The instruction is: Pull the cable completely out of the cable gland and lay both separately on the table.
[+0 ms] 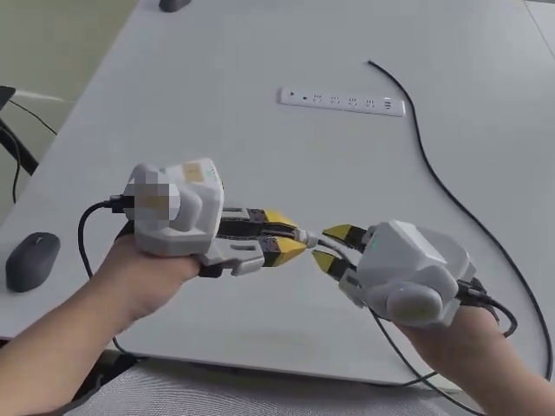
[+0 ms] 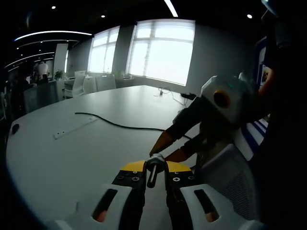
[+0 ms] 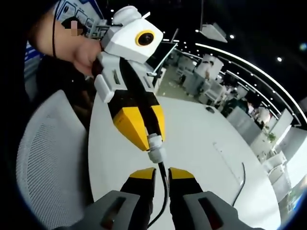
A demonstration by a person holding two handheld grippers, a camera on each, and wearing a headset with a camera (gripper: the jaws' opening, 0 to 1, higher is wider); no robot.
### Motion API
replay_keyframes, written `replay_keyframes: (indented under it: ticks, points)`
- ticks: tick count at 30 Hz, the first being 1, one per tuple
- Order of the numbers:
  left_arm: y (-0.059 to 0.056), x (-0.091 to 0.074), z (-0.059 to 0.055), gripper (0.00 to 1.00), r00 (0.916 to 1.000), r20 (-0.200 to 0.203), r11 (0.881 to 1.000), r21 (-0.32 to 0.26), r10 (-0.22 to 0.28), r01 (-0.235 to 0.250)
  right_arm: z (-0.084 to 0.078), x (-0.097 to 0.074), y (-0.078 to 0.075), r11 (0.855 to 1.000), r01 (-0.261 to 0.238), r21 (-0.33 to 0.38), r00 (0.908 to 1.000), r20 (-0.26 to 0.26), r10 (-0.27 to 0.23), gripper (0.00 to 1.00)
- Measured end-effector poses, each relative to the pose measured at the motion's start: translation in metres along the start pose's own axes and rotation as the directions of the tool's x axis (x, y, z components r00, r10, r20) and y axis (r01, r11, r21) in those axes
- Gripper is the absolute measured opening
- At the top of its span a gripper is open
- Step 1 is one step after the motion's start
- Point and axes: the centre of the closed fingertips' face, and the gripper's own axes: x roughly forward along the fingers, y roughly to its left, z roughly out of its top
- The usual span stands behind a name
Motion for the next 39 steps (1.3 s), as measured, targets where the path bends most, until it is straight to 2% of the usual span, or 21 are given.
replay_keyframes:
  ticks: [6, 24, 32, 39]
  points:
    - [-0.002, 0.0, -0.001, 0.15, 1.0, -0.004, 1.0, -0.001, -0.006, 0.006, 0.002, 0.0, 0.002, 1.0, -0.007, -0.002, 1.0, 0.003, 0.007, 0.01]
    - [-0.002, 0.003, -0.001, 0.15, 0.9999, -0.01, 1.0, 0.009, -0.007, 0.007, -0.003, 0.002, 0.001, 0.999, -0.006, 0.037, 1.0, 0.003, 0.006, 0.0]
    - [-0.004, 0.001, 0.001, 0.15, 0.9999, 0.0, 1.0, 0.006, -0.01, 0.01, -0.019, -0.001, -0.004, 0.997, 0.014, 0.073, 0.9994, -0.031, -0.012, 0.0]
    - [-0.004, 0.0, 0.003, 0.15, 1.0, 0.002, 1.0, 0.01, -0.009, 0.009, -0.041, -0.004, -0.005, 0.988, 0.026, 0.153, 0.9979, -0.062, -0.017, 0.0]
